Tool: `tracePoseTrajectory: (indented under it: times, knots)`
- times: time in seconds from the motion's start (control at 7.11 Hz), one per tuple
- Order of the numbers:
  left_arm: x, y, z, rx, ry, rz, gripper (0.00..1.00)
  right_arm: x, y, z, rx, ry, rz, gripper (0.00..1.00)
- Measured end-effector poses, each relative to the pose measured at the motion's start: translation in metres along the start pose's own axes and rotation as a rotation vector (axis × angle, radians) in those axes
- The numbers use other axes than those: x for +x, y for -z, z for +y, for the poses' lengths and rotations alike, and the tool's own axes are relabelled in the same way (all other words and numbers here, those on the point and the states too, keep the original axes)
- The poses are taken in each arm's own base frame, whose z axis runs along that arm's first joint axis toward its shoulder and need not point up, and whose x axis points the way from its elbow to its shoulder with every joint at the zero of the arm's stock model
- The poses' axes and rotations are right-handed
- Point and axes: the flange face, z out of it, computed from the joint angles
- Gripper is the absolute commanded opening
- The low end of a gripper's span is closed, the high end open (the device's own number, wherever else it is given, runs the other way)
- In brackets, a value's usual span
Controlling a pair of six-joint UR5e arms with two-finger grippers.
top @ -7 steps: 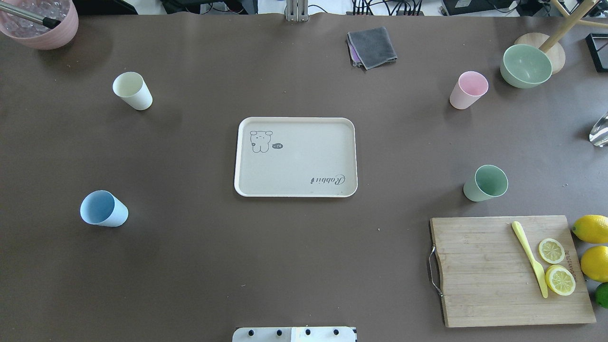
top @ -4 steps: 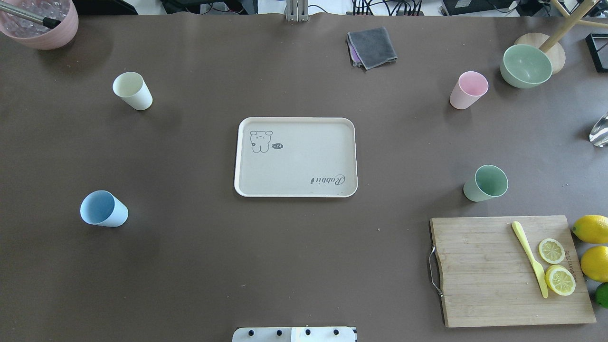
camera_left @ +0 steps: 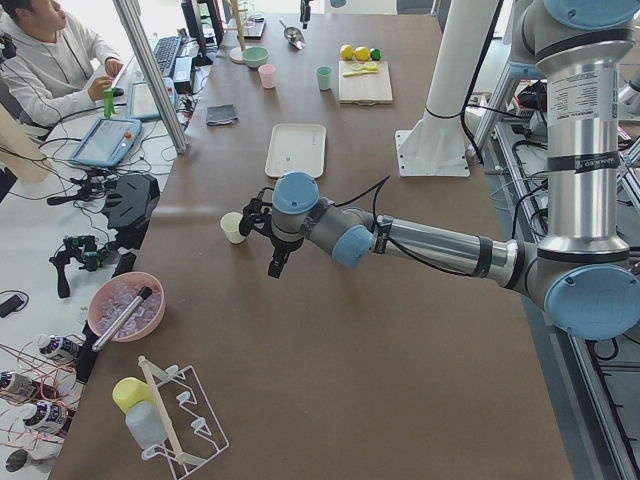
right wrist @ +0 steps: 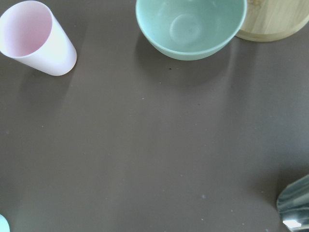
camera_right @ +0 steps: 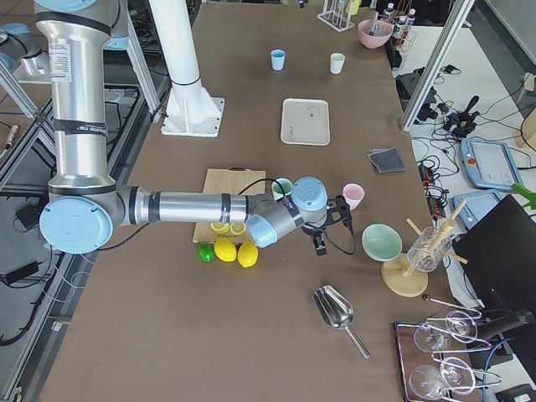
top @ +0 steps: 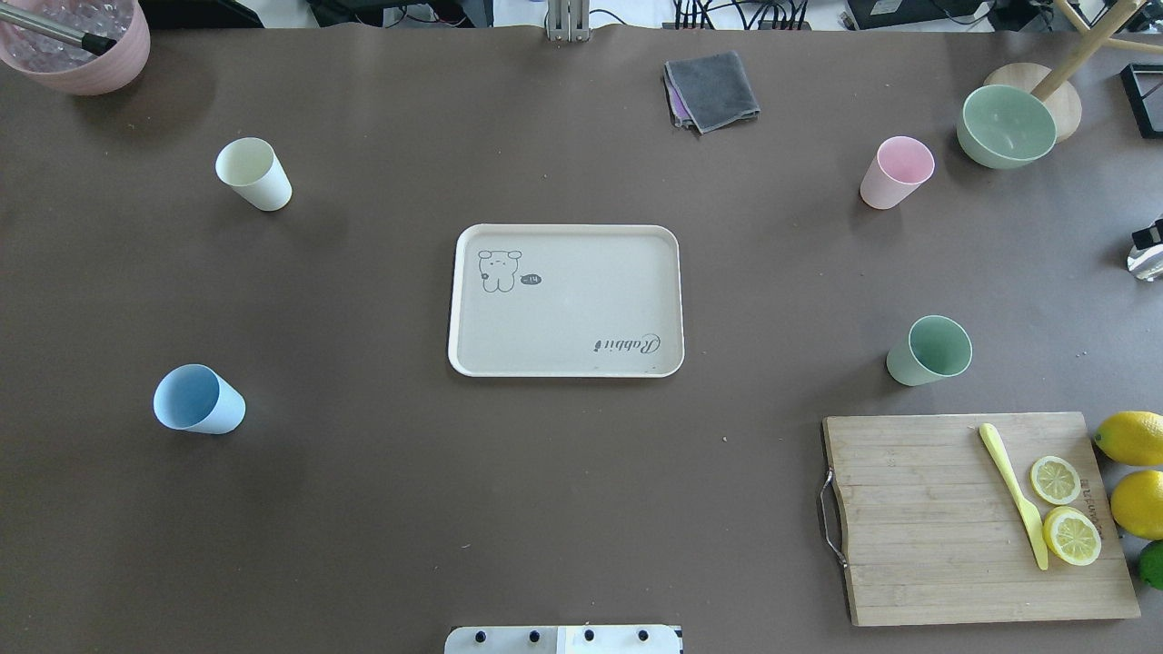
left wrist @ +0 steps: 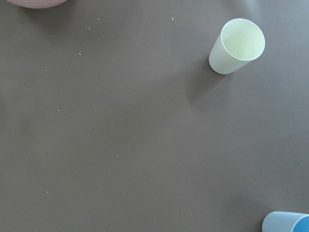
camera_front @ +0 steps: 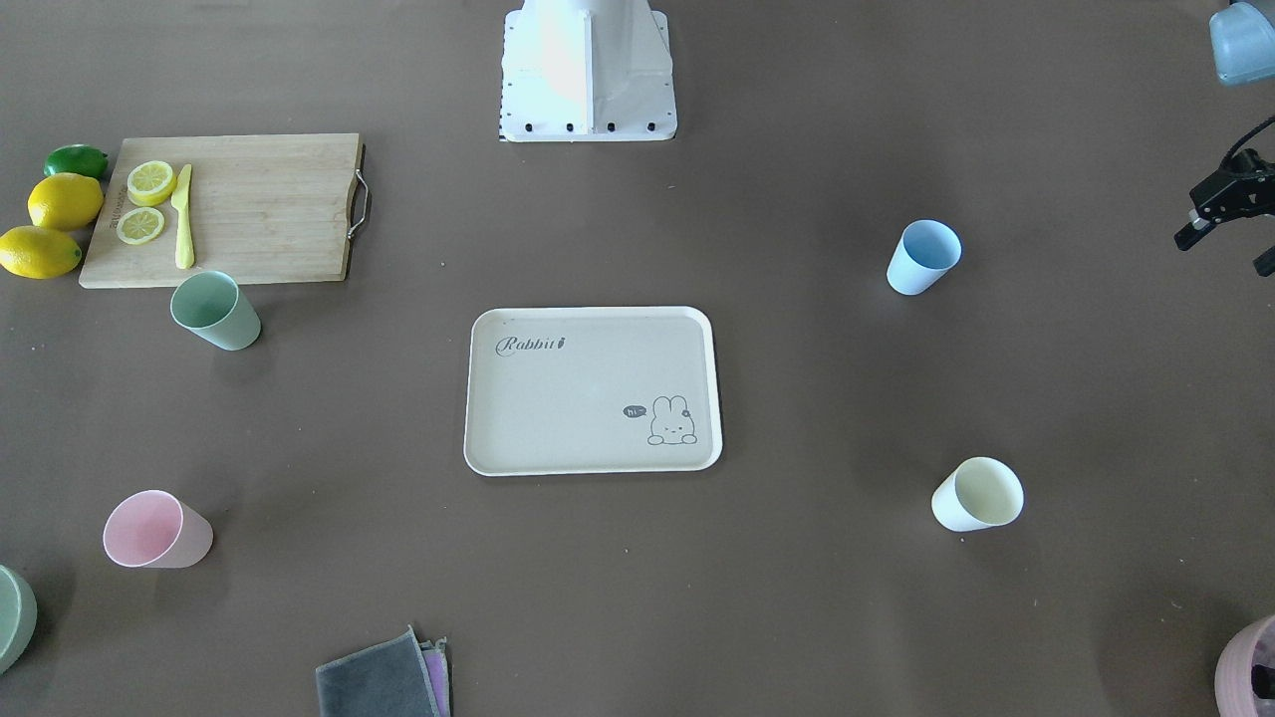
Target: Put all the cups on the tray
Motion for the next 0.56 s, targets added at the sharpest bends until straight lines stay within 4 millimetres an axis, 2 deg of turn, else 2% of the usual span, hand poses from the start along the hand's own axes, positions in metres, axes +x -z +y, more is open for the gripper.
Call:
tracePoseTrajectory:
  times: [0.42,0.56]
  knots:
    - [0.017,-0.012,-0.01,-0.013,0.036,0.017,0.98,-0.1,-0.043,-0.018,-0.043,-0.107,-0.088,0.99]
    - [0.024,-0.017,-0.011,-0.013,0.05,0.024,0.98,-0.12,-0.055,-0.017,-0.059,-0.108,-0.095,0.98]
